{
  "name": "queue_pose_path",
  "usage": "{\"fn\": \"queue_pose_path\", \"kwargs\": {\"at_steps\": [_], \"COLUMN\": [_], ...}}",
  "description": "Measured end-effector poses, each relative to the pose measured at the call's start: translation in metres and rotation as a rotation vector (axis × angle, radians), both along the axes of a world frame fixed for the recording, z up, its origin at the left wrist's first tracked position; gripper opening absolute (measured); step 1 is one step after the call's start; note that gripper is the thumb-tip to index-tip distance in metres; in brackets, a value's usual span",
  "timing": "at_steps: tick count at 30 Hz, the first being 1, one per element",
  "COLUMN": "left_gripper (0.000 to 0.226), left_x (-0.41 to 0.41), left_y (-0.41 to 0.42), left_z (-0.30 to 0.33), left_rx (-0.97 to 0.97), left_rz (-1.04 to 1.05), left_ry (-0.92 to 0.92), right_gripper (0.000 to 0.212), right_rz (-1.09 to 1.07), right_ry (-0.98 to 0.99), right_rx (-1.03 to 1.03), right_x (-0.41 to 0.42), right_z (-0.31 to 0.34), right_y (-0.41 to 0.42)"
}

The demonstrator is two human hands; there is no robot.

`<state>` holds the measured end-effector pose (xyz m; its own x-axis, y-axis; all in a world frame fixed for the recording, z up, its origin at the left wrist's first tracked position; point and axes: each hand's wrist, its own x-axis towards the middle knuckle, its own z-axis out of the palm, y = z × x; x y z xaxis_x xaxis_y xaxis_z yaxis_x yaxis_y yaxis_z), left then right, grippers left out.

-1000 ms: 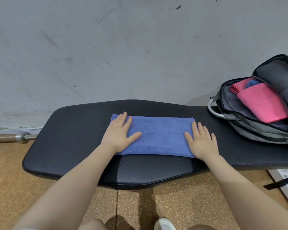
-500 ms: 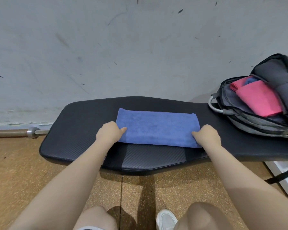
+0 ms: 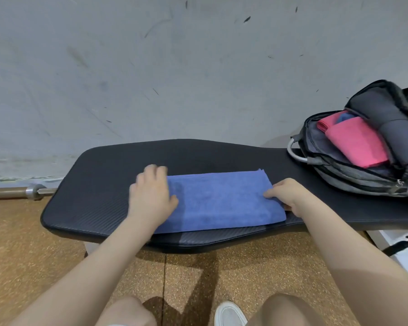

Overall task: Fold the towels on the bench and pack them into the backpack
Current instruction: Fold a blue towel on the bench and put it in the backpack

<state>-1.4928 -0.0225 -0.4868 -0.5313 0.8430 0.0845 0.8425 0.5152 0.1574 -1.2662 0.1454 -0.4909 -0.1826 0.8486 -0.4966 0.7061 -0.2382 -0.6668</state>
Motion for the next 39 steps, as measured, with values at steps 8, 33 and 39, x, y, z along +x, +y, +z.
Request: {"fn": "queue_pose_path", "kwargs": {"at_steps": [8, 33, 39], "left_gripper": [0.068, 0.091, 0.06], "left_x": [0.064, -0.004, -0.011], "left_y": [0.078, -0.003, -0.015], "left_z": [-0.032, -0.05, -0.044], "left_rx": [-0.23, -0.192, 0.167], "left_rz": [-0.485, -0.418, -0.321], "left_ry": [-0.137, -0.186, -0.345], "right_gripper": [0.038, 0.034, 0.047], "right_rz": [-0.029, 0.595, 0.807], "right_ry": [0.011, -0.229, -0.423], "right_rx": [0.084, 0.494, 0.785], "right_x": [-0.002, -0.113, -0.104], "right_z": [-0.008, 0.0, -0.023], "right_y": [0.0, -0.089, -0.085]}}
